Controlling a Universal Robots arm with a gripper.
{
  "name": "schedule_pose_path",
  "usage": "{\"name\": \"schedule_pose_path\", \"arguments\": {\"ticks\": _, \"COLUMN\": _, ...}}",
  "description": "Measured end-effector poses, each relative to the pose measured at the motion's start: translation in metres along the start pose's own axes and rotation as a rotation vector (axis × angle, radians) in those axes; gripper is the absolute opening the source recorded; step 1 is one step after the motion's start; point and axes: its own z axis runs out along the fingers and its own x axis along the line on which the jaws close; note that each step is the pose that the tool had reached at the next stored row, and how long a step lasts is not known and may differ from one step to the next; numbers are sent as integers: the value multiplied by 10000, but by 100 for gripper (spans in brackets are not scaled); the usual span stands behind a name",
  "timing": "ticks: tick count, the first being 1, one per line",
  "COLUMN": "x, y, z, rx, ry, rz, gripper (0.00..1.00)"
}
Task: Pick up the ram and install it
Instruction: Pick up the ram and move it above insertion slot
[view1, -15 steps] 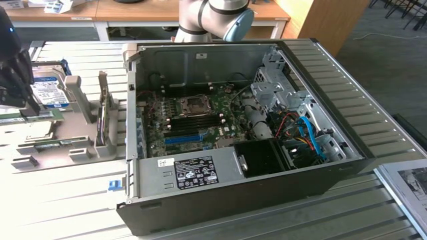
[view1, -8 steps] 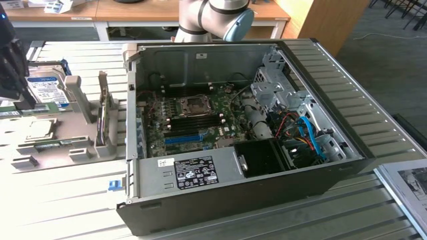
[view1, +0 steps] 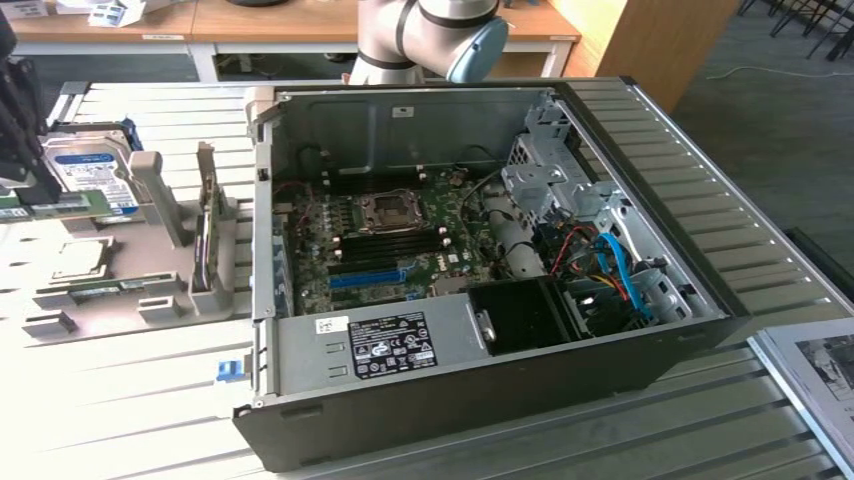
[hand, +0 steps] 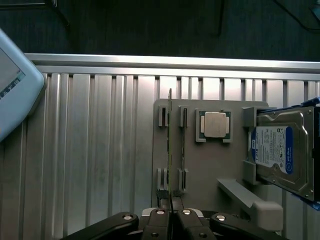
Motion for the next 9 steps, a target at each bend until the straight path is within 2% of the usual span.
{"name": "schedule_pose_path", "arguments": {"ticks": 9, "x": -1, "y": 7, "z": -154, "rx": -1, "ry": 0, "rz": 0, "gripper": 11}}
